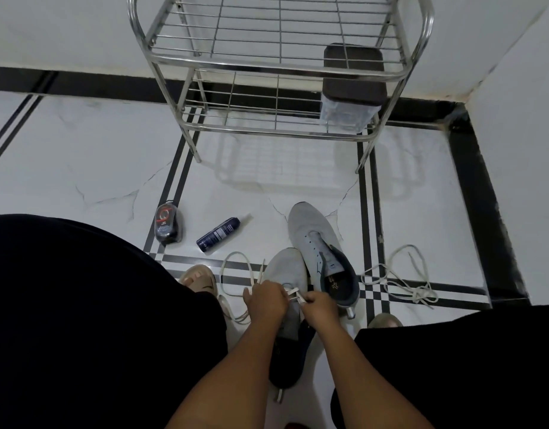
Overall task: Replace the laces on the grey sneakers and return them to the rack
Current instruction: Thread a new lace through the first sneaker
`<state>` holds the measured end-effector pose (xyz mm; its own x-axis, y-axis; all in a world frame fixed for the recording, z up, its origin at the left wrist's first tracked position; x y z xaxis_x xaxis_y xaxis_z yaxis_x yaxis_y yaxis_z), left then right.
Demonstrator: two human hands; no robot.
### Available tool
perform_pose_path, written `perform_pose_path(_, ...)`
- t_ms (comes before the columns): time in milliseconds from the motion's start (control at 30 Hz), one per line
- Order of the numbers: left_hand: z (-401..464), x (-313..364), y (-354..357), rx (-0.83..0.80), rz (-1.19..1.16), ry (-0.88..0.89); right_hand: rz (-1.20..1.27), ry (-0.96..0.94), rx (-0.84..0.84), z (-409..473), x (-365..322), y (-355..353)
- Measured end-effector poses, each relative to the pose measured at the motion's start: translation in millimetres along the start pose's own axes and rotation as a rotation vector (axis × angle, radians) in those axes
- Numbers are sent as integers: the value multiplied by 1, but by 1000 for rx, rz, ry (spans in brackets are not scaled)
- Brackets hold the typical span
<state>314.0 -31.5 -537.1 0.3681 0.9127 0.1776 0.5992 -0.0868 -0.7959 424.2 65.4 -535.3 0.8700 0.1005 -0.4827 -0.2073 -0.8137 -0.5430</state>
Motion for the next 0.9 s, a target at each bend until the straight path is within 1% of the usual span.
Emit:
perform_pose_path(100, 0, 0, 2, 9, 9, 3, 30, 4, 0, 2, 2, 1)
perform_pose_path(300, -4, 1, 2, -24, -12, 14, 59, 9, 10, 6, 5, 2)
perform_pose_path(733, -5, 1, 2, -136, -75, 19, 88, 38, -3, 10, 9, 6)
perform_pose_path(900, -4, 1, 1, -125, -64, 24, 90, 32, -1, 11, 9, 8)
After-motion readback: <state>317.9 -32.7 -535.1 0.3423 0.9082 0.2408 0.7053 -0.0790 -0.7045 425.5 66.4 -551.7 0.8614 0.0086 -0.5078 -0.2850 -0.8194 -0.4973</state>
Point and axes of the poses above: each hand's wrist, its own z-axis towards the middle knuckle, its own y-axis out of the palm, x = y × z, the point moved 9 cm from there along z, towards the middle knuckle, and after that the axes turned 2 degrees about z, right-handed, at the moved point
